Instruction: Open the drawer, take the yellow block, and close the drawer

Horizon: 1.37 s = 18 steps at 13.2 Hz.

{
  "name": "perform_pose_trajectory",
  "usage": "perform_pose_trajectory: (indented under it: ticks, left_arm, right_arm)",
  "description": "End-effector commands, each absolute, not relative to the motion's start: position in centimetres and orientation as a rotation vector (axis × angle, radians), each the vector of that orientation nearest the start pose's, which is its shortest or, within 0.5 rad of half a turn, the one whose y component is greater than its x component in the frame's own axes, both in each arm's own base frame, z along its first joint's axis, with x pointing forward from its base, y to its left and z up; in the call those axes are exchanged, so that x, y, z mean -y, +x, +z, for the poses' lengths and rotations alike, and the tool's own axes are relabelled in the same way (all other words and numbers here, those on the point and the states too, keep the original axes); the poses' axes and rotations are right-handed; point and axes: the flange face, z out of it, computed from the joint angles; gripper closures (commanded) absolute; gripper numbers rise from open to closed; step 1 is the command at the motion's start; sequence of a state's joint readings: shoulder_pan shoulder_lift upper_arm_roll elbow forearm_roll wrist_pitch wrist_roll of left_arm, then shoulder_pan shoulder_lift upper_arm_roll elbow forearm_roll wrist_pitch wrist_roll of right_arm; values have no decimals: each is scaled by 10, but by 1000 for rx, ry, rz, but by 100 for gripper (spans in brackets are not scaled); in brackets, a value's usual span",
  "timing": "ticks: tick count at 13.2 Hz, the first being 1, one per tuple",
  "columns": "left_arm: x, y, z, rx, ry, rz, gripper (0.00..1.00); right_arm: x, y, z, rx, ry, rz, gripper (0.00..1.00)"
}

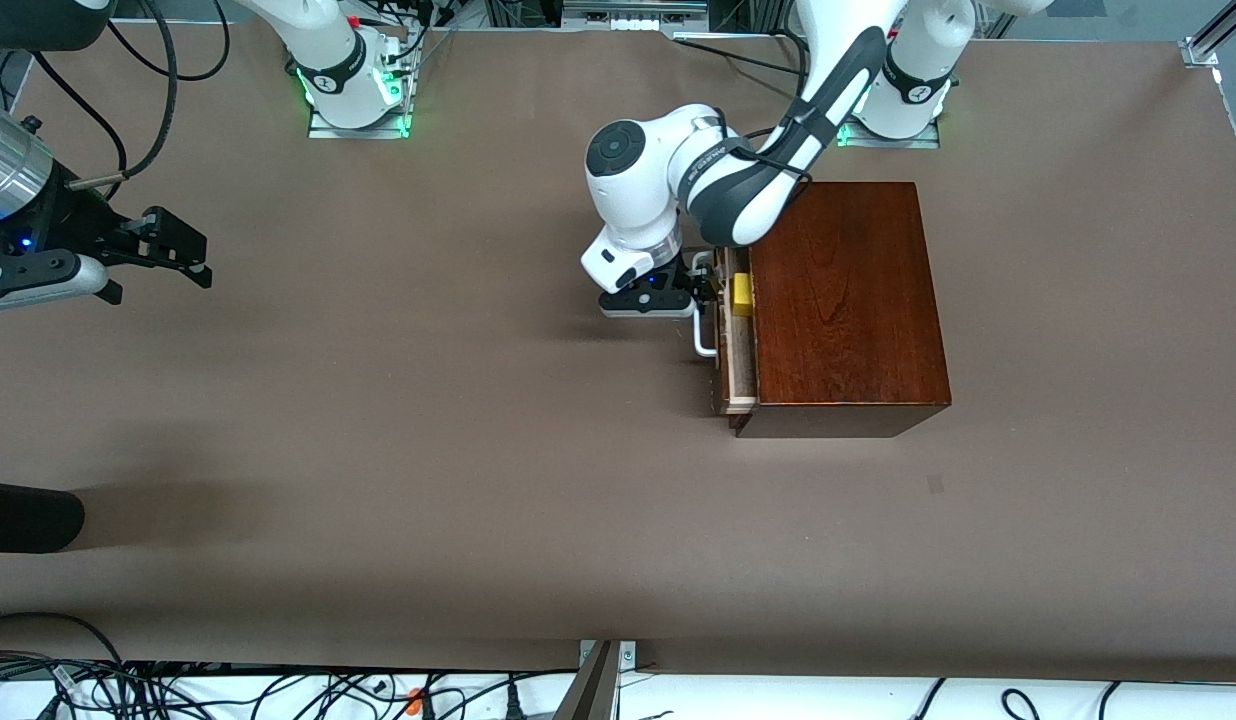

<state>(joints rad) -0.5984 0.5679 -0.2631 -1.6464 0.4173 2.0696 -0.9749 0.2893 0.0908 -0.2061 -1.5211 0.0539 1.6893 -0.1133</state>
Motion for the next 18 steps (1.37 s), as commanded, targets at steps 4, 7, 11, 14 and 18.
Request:
perform_pose_trajectory:
  ticks: [4,7,11,14,18]
  left_arm:
    - [515,480,291,-45,-3026,-118,0]
    - [517,481,295,-41,-3034,-120,0]
    - [518,480,296,-46,-3036,-121,0]
    - [527,472,296,-71,-3037,-124,0]
    - [530,477,306,-70,-3051,-147,0]
  right_arm:
    - [-54,587,612,305,-3087,-123,0]
    - [-54,587,611,303,-3090,-121,0]
    - [-49,587,611,293,-3090,-121,0]
    - [-49,588,611,293,-3089,-124,0]
    - [-50,588,610,290,-3089,-119,0]
